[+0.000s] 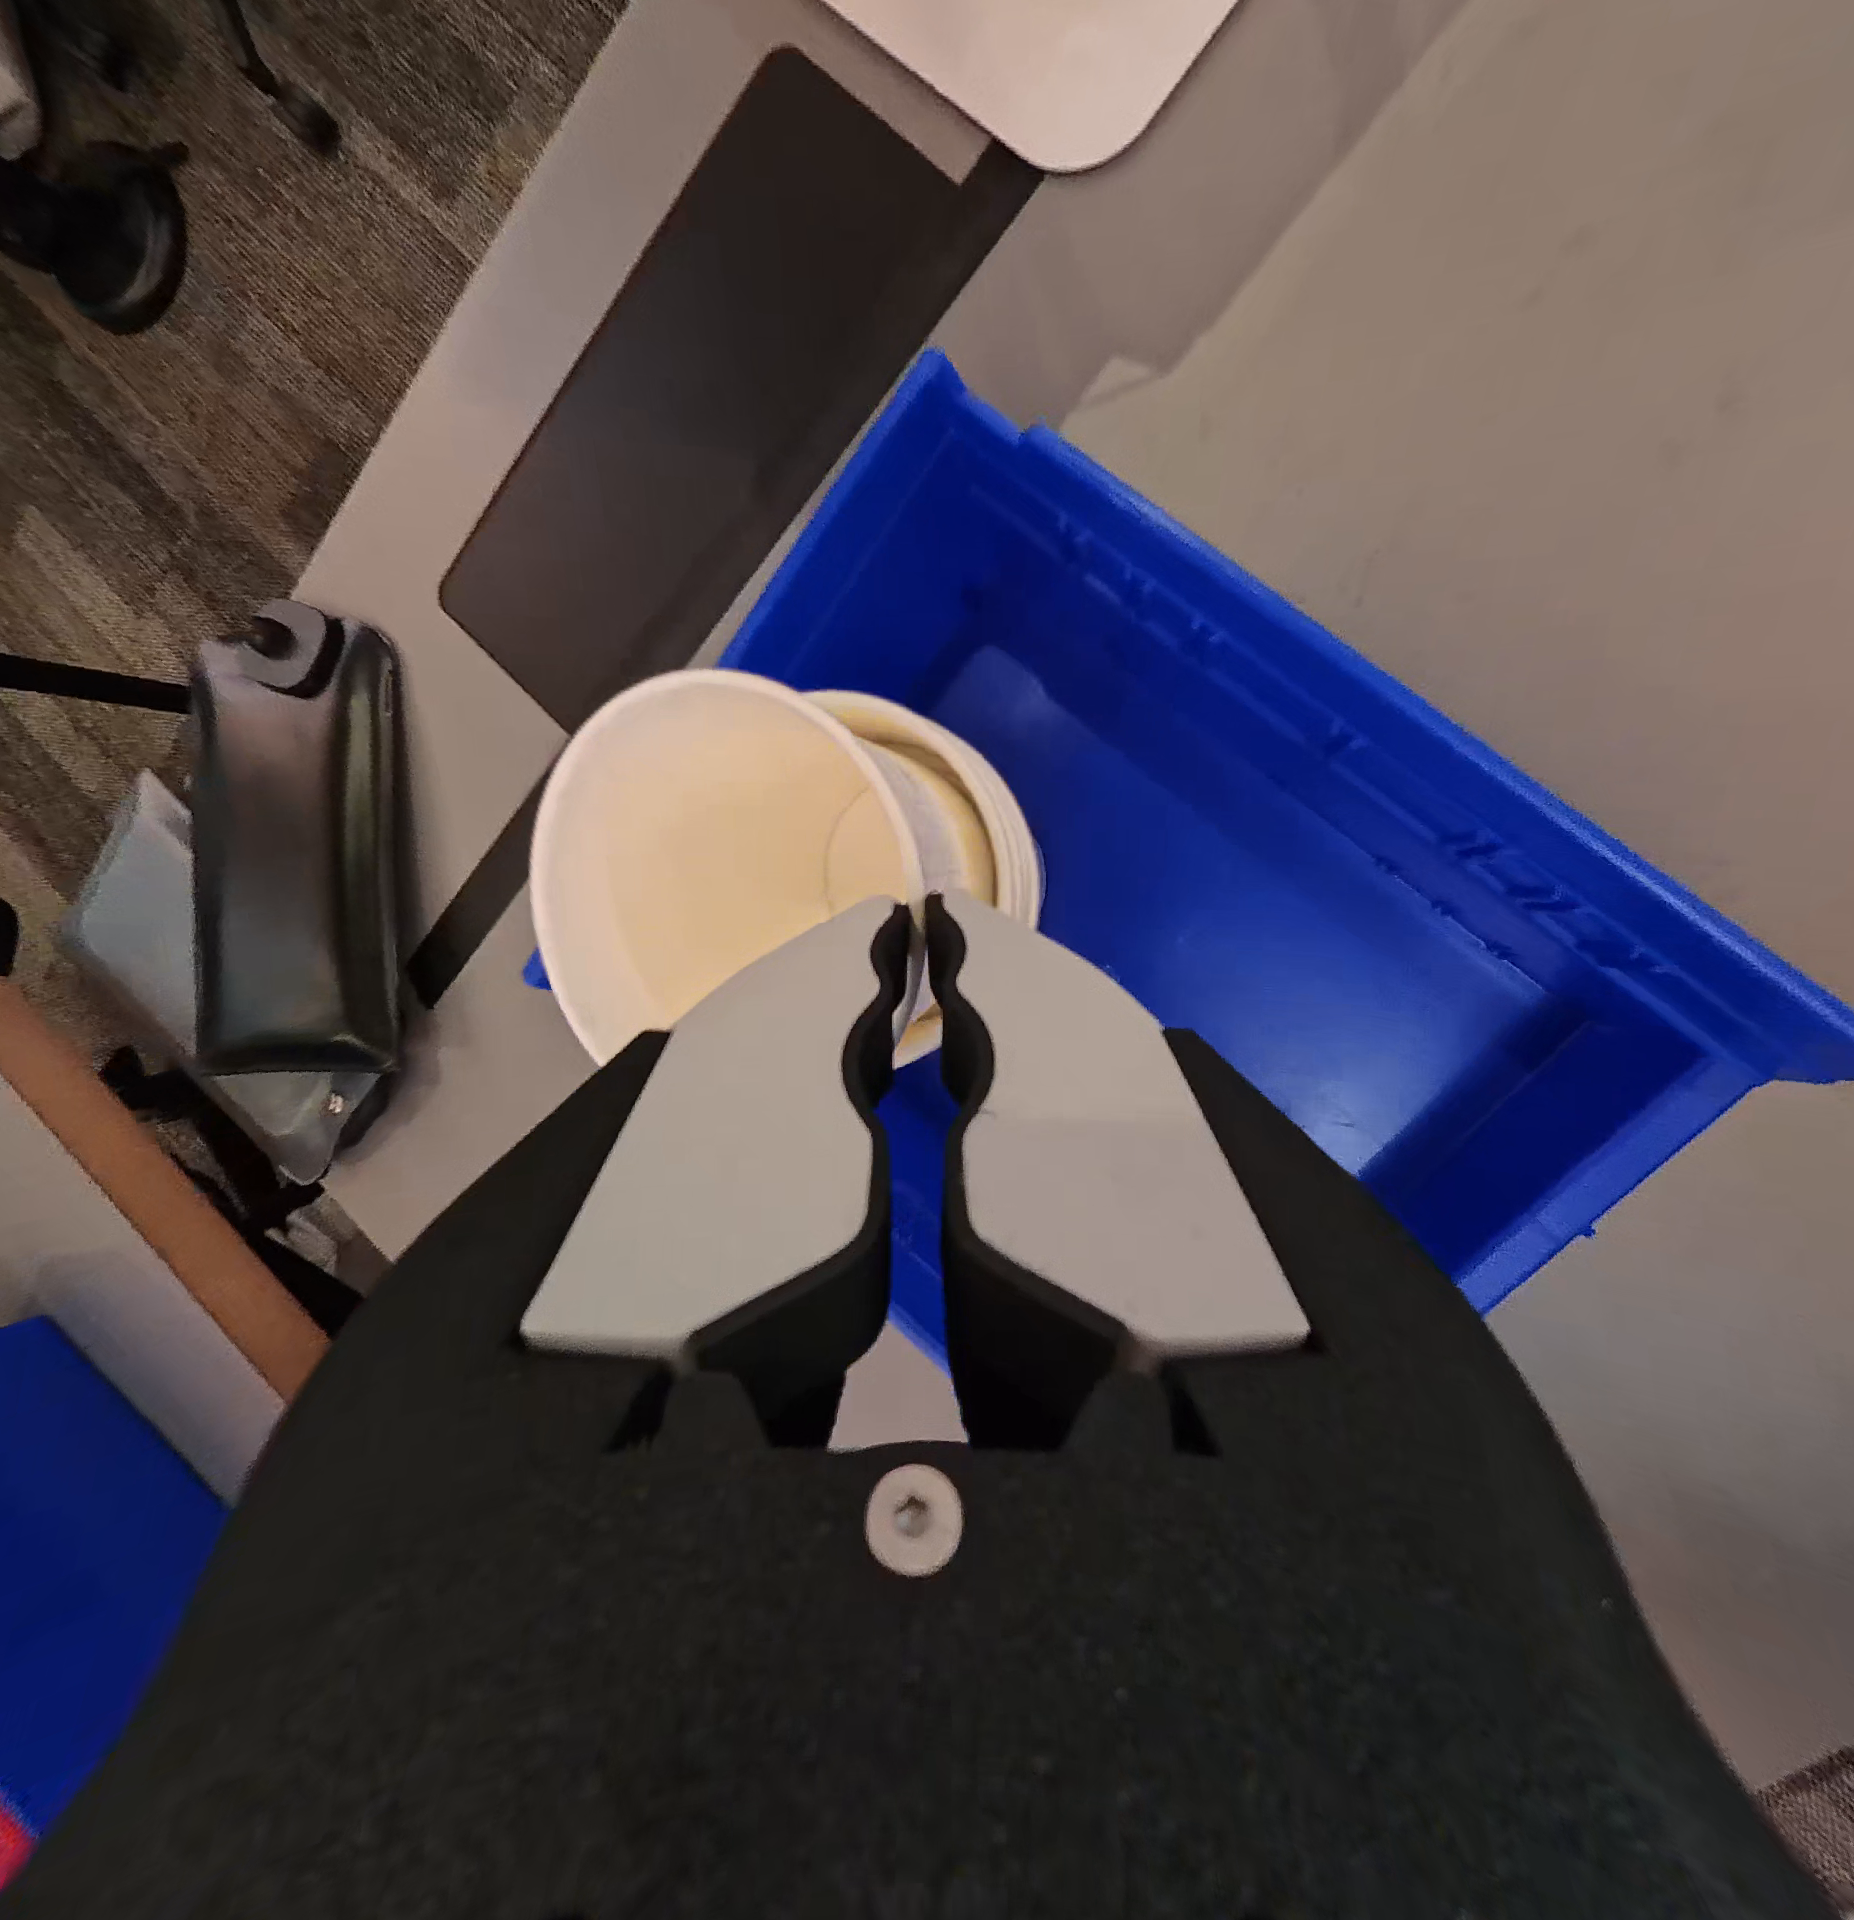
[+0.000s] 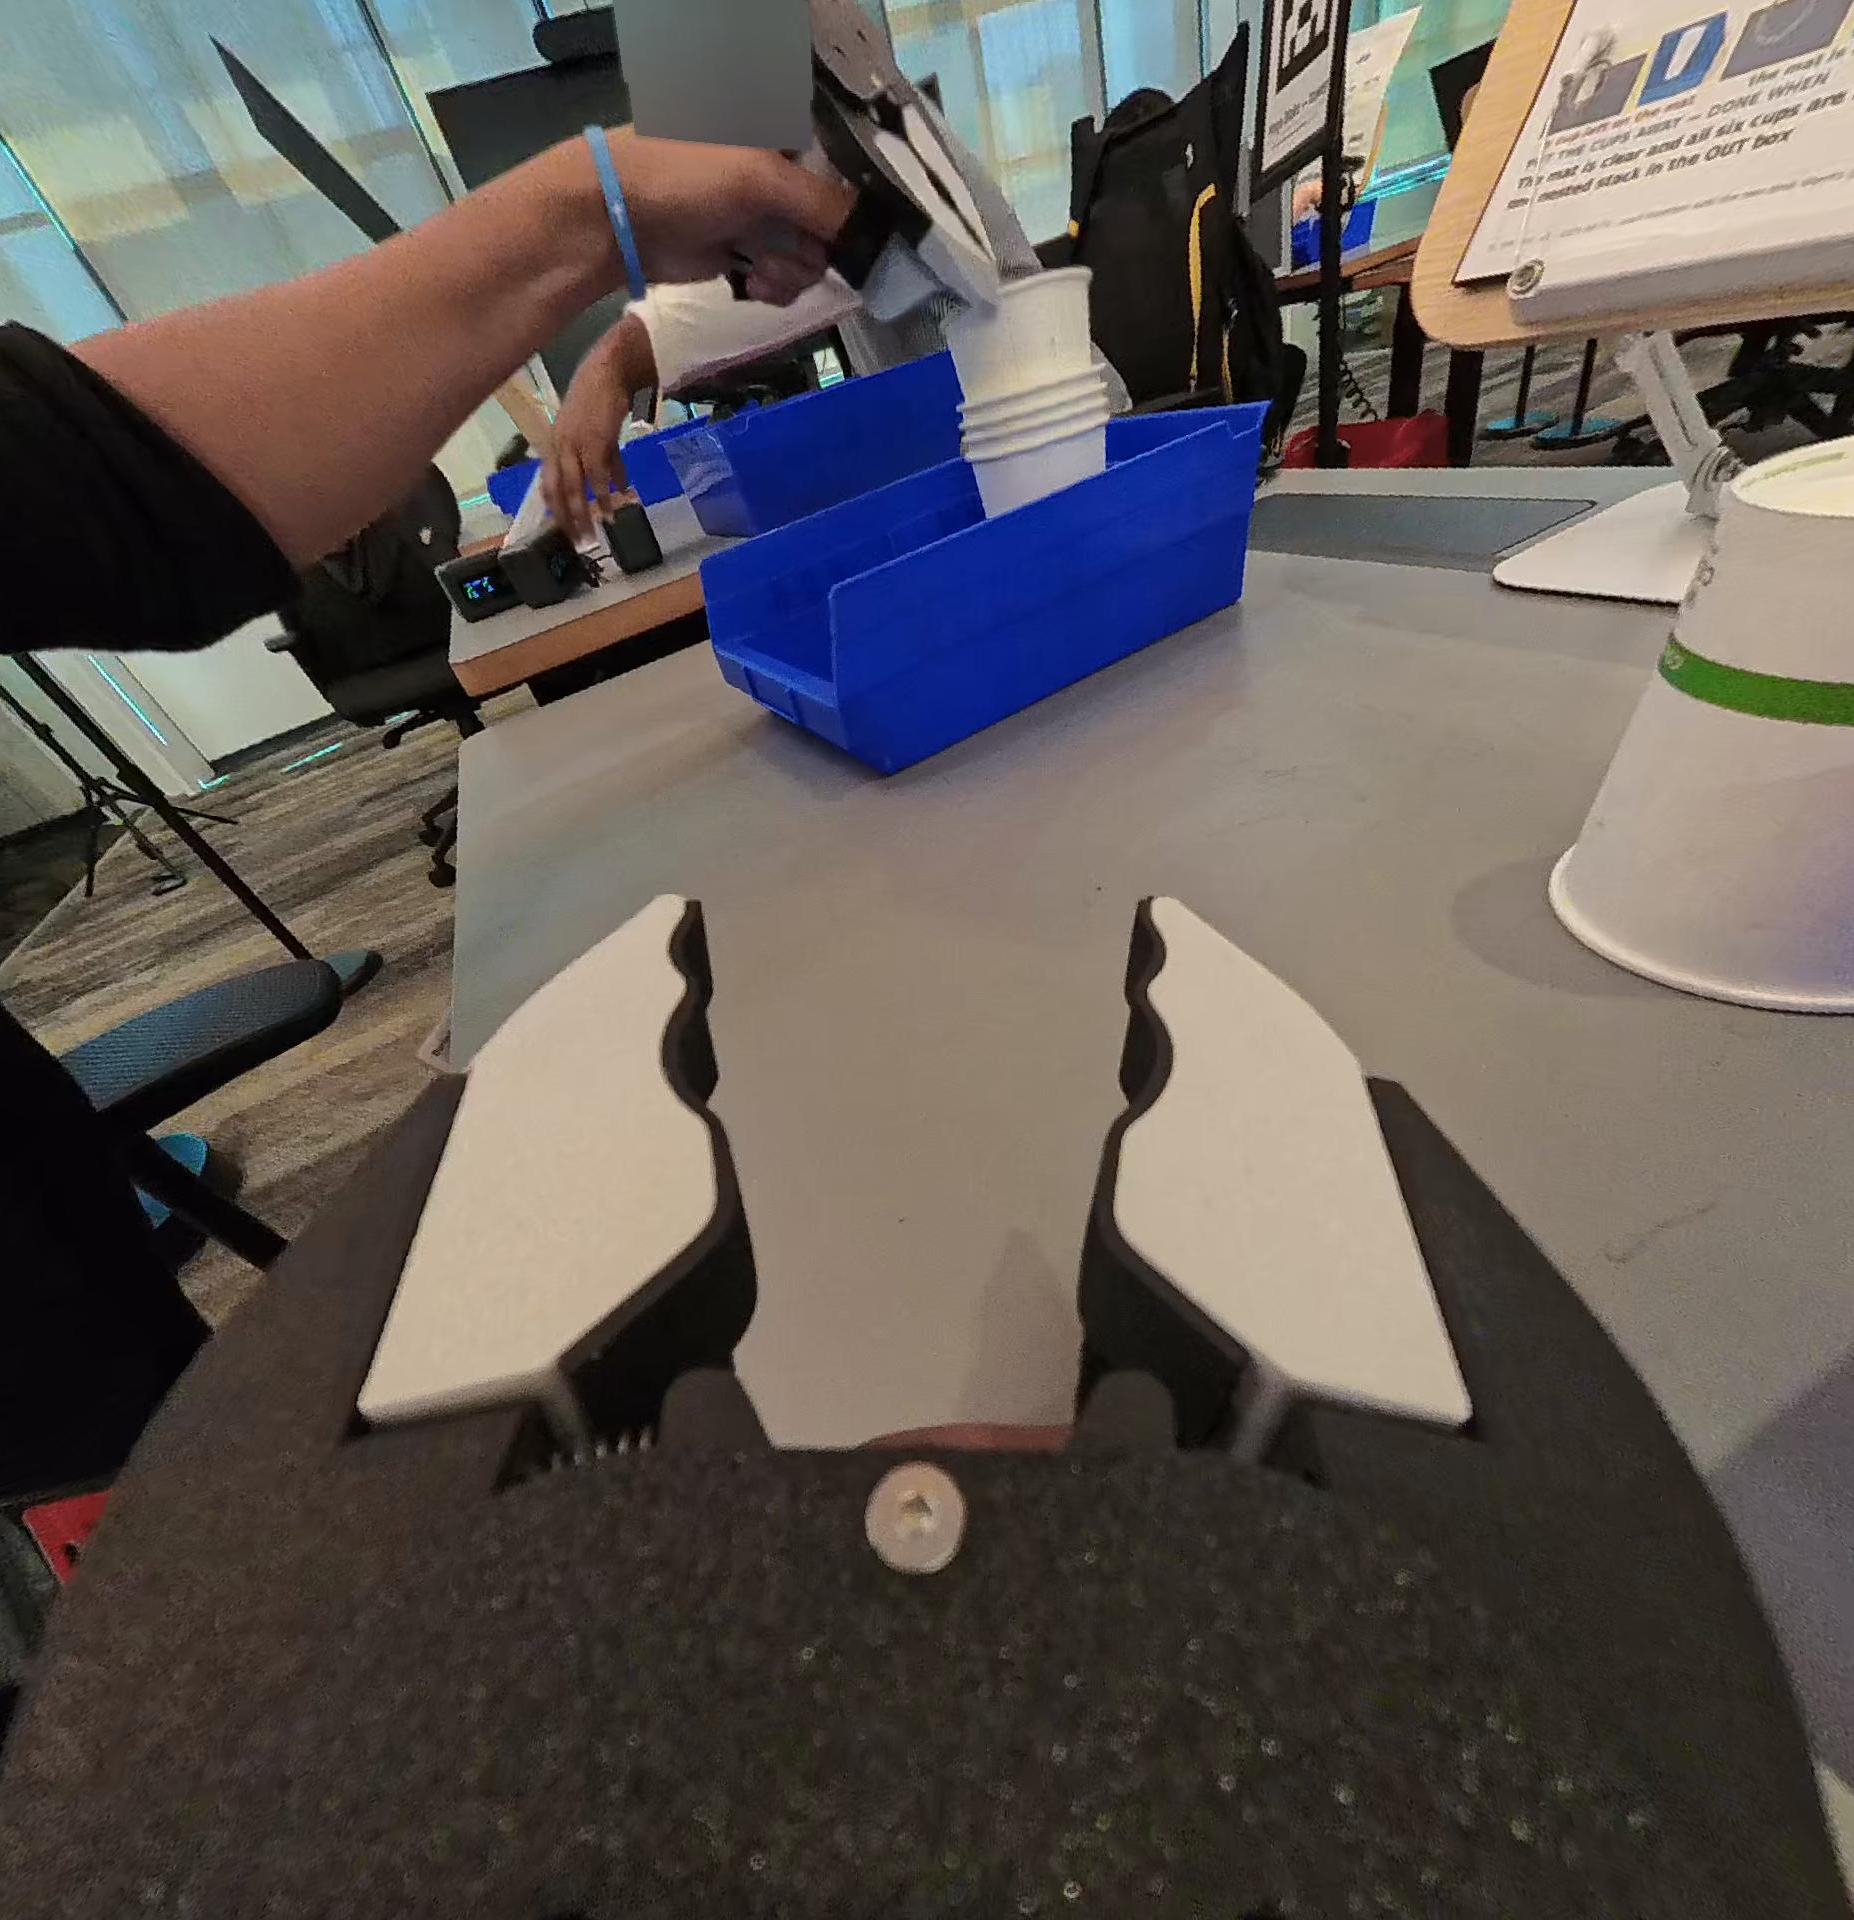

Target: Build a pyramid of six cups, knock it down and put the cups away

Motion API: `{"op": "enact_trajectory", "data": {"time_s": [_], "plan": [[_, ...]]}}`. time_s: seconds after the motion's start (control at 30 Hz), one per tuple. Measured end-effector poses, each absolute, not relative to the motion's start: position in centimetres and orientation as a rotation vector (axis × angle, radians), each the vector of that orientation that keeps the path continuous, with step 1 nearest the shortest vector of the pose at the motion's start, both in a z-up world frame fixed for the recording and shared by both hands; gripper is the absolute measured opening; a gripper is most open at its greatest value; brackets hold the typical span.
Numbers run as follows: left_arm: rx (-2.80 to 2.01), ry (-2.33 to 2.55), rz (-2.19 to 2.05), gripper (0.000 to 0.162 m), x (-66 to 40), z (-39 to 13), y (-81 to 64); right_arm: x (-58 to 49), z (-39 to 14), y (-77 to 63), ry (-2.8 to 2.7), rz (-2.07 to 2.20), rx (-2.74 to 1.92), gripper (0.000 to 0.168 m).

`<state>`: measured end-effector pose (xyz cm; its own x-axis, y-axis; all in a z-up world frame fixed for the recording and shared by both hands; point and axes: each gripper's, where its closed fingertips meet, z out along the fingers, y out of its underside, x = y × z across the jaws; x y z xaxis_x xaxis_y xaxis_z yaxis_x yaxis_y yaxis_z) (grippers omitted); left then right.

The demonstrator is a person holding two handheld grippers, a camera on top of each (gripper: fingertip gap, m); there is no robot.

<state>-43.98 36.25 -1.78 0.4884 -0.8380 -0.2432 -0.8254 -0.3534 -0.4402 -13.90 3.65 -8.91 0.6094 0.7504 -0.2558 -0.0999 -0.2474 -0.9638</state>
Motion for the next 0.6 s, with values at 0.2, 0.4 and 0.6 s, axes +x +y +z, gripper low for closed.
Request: {"op": "enact_trajectory", "data": {"time_s": [0.2,0.4,0.6], "plan": [[-2.096,1.277,-0.087,0.003,-43.6,4.3,35.0,-13.4,-8.6,4.2,-0.484,0.95,-1.621,0.076],[-1.817,1.034,-0.513,0.003,-39.5,11.8,29.4,-13.9,-7.3,6.4,-0.449,1.012,-1.574,0.081],[-1.598,0.917,-0.968,0.002,-30.8,12.8,21.4,-15.4,-3.0,10.2,-0.39,1.161,-1.479,0.096]]}}
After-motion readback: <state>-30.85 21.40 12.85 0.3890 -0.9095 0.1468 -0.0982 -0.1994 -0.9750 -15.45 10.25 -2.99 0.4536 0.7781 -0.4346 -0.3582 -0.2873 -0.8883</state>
